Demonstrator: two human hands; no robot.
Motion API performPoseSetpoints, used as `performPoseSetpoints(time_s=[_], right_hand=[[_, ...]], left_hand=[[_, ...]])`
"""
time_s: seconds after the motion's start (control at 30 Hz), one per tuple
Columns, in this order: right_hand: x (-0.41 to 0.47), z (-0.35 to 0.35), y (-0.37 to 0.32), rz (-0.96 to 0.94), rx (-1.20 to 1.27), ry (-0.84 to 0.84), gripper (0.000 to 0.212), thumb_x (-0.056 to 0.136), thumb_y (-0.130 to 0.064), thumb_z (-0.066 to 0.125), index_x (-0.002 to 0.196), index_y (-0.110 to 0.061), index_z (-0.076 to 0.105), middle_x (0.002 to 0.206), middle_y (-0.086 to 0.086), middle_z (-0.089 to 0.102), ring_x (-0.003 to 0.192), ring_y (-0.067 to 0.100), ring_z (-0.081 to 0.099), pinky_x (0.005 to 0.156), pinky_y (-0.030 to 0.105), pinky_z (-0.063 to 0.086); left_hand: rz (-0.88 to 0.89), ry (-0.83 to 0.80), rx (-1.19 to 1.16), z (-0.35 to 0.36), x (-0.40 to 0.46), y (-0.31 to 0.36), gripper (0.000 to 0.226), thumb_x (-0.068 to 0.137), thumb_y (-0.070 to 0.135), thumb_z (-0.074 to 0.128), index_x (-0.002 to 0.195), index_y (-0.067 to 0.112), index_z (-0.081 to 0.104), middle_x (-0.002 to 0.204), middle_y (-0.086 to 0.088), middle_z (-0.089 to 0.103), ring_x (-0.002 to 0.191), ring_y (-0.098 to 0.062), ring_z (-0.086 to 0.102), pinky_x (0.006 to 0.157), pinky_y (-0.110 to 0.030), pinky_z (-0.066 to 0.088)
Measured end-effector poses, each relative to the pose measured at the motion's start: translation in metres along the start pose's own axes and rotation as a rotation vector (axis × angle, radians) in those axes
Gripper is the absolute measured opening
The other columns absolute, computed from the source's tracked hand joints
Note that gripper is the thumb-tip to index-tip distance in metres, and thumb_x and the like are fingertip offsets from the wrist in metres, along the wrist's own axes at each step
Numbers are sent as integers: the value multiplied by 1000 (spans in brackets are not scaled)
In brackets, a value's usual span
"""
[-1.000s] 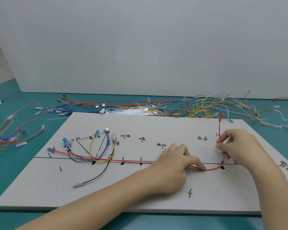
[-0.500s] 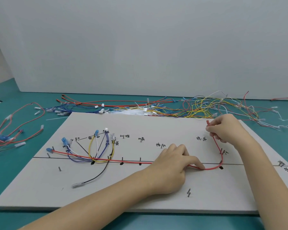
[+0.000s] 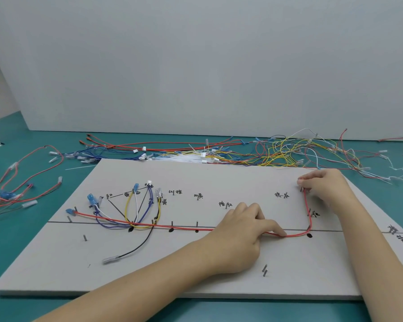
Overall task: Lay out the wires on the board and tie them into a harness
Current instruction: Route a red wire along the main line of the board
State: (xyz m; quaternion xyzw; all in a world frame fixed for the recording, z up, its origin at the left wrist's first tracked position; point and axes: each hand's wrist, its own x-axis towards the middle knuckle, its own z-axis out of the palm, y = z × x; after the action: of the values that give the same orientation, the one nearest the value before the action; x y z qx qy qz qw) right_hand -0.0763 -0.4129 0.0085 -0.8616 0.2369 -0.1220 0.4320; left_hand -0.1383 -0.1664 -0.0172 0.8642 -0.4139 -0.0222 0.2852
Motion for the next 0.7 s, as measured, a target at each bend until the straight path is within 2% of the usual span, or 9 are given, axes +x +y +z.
performPoseSetpoints(time_s=[0.13,0.23,0.37,0.43,0.57,0.7], right_hand=[[5,1,5,33,-4,46,5,82,-16,74,84,-11,75,77,9,69,81,28,62,83,39,50],[7,3,6,81,10,60,11,82,-21,75,82,-10,76,72,7,67,73,25,56,69,32,44],[9,5,5,130,42,87,15,75,-23,82,82,-11,76,85,11,66,78,27,53,62,29,37],[10,6,5,135,42,79,17,72,-22,84,82,-10,76,81,10,65,71,24,52,57,27,36],[11,7,5,146,12,108,16,71,-21,84,75,-9,75,68,5,59,62,20,48,53,26,34],[9,9,6,122,-49,186,23,71,-22,82,61,-8,68,65,6,63,67,28,54,55,27,35]], left_hand=[[0,1,4,0,-1,0,56,92,-2,36,128,36,57,103,4,42,94,-13,30,85,-27,27],[3,5,6,-1,-1,1,56,92,-2,36,128,36,57,103,4,41,93,-12,29,85,-27,26],[12,8,12,-1,-1,1,56,92,-1,36,128,36,56,103,3,42,95,-14,32,86,-28,28],[15,12,16,-1,-1,2,56,92,-1,37,128,36,56,104,3,42,95,-15,33,88,-30,30],[19,12,13,-1,-1,2,57,91,-2,37,128,36,57,104,3,43,95,-16,33,87,-29,30],[9,40,-23,-3,-2,2,56,90,-1,39,126,35,62,106,2,42,98,-18,36,92,-31,35]])
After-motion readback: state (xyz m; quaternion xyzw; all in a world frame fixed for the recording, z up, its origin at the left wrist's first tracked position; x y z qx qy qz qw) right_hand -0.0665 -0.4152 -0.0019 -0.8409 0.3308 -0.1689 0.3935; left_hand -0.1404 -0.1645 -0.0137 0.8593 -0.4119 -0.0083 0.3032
